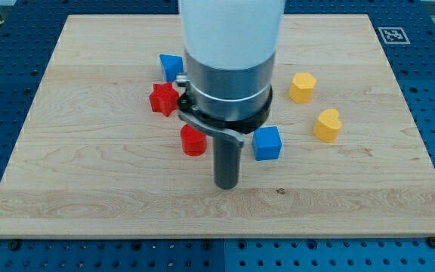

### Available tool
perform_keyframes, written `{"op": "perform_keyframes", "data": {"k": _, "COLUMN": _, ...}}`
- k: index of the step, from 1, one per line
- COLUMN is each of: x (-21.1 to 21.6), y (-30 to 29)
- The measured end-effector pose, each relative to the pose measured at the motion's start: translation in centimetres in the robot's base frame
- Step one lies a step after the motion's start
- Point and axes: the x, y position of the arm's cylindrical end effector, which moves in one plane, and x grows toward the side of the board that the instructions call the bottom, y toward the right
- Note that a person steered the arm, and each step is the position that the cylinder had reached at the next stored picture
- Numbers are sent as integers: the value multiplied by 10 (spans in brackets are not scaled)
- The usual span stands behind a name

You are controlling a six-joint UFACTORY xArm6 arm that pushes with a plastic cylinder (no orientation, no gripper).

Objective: Nudge the yellow heart

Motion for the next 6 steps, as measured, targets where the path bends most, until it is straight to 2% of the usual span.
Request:
{"op": "perform_keyframes", "data": {"k": 4, "x": -26, "y": 101}}
{"op": "perform_keyframes", "data": {"k": 5, "x": -38, "y": 127}}
{"op": "perform_keyframes", "data": {"k": 6, "x": -68, "y": 129}}
